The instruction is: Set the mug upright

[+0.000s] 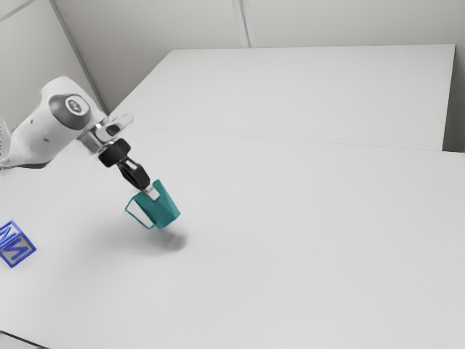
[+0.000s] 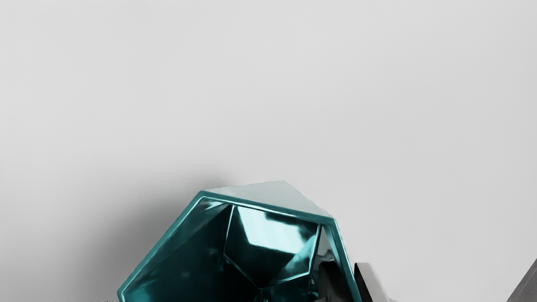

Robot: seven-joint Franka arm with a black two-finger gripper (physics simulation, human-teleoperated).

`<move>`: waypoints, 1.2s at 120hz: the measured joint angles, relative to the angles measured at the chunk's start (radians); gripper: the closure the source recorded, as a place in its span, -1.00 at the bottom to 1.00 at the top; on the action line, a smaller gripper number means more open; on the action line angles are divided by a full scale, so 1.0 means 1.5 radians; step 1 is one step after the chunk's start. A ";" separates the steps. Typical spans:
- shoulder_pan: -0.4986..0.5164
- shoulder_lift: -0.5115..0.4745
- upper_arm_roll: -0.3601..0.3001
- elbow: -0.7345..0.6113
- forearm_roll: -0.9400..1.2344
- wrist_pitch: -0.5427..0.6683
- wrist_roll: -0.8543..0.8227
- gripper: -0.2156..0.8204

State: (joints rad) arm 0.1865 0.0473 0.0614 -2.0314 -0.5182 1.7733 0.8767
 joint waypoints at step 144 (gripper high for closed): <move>-0.019 0.065 -0.115 -0.040 0.302 0.327 -0.330 0.31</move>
State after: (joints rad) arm 0.1585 0.1449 -0.1104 -2.0914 -0.0653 2.2635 0.3816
